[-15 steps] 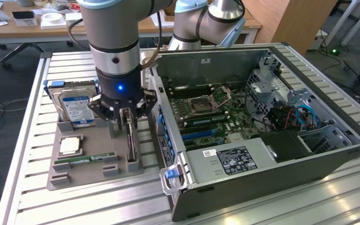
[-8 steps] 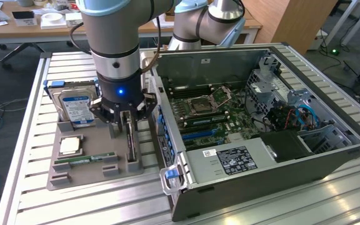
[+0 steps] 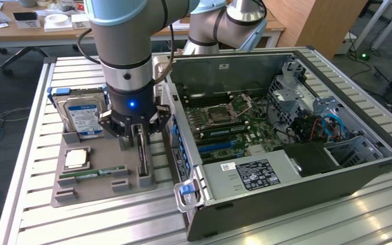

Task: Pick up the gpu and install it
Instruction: 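Pick up the gpu and move the gpu toward the slot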

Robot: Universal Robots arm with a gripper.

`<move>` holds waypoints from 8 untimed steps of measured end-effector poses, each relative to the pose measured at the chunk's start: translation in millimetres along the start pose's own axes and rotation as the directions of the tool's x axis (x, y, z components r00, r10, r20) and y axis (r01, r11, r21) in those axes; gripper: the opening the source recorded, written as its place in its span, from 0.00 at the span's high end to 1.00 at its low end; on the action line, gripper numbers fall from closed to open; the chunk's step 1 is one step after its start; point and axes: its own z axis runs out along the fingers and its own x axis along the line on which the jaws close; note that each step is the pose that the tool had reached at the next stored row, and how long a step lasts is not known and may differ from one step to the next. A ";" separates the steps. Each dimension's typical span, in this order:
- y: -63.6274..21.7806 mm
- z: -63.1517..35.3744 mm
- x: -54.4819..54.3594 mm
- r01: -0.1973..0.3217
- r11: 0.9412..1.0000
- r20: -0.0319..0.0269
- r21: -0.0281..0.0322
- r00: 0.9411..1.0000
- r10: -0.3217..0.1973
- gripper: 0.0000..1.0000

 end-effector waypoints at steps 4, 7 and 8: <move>-0.1 4.3 0.1 -0.001 1.000 0.000 0.000 1.000 0.001 0.58; -0.3 7.4 0.2 -0.002 1.000 0.000 0.000 1.000 0.002 0.58; -0.3 8.5 0.2 -0.003 1.000 0.000 0.000 1.000 0.003 0.58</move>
